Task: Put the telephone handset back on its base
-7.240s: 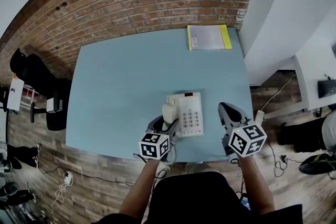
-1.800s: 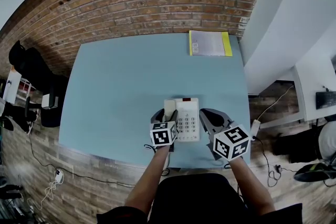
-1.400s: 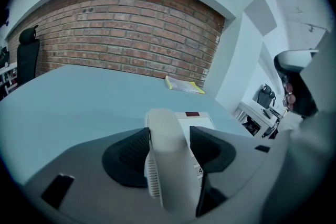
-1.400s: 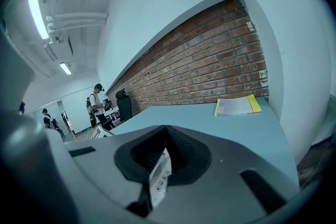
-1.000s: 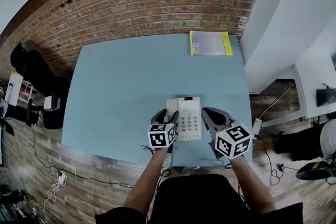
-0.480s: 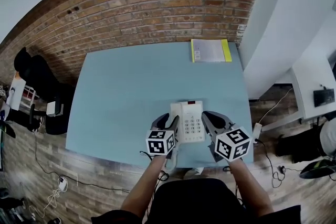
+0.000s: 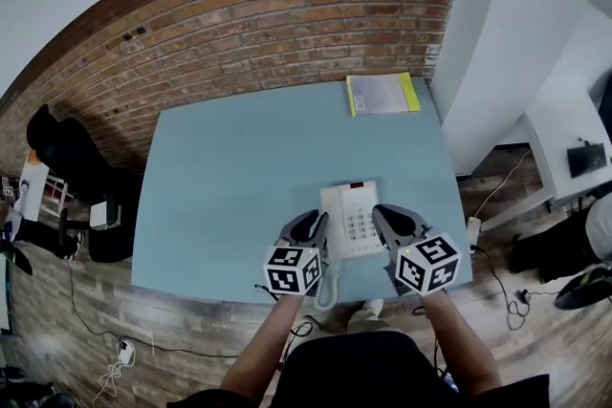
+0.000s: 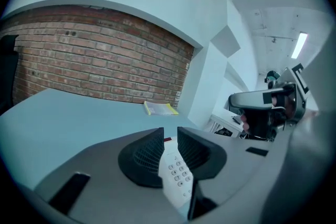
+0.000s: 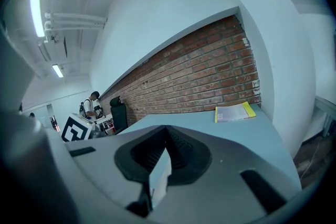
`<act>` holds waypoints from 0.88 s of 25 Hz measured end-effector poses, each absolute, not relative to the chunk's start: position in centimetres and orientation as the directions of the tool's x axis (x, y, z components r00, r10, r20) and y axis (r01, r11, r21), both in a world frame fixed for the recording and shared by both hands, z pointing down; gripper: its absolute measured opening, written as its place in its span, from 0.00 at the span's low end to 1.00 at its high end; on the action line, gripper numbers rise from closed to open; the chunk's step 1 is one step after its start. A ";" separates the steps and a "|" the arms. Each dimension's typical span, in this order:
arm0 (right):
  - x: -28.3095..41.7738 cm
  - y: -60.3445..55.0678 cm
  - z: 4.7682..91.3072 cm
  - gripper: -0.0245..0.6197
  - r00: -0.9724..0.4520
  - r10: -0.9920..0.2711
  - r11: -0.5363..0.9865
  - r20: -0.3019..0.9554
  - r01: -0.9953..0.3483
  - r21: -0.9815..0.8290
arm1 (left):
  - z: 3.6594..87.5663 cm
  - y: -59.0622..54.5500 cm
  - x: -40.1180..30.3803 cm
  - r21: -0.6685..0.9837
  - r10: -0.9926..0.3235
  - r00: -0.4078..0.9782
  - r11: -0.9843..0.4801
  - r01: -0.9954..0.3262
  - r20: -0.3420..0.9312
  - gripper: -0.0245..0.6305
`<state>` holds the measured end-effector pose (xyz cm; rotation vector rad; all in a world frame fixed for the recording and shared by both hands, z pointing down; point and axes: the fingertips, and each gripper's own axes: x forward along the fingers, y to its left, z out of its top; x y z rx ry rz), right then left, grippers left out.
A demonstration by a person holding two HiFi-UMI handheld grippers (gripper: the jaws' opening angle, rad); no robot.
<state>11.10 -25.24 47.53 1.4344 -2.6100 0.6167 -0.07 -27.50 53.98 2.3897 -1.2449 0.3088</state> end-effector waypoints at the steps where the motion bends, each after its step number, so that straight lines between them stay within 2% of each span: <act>1: 11.0 -25.1 47.3 0.06 -0.544 -0.794 0.468 0.272 -0.832 -0.299 | 53.5 -27.4 -0.2 0.263 -0.724 0.580 -0.517 -0.815 0.373 0.16; 11: 9.1 -22.6 45.9 0.06 -0.487 -0.840 0.415 0.240 -0.861 -0.292 | 50.7 -24.5 -1.4 0.256 -0.669 0.681 -0.632 -0.732 0.298 0.06; 22: 6.3 -20.2 44.4 0.06 -0.445 -0.870 0.387 0.212 -0.883 -0.267 | 45.8 -21.1 -3.5 0.216 -0.624 0.757 -0.725 -0.654 0.195 0.05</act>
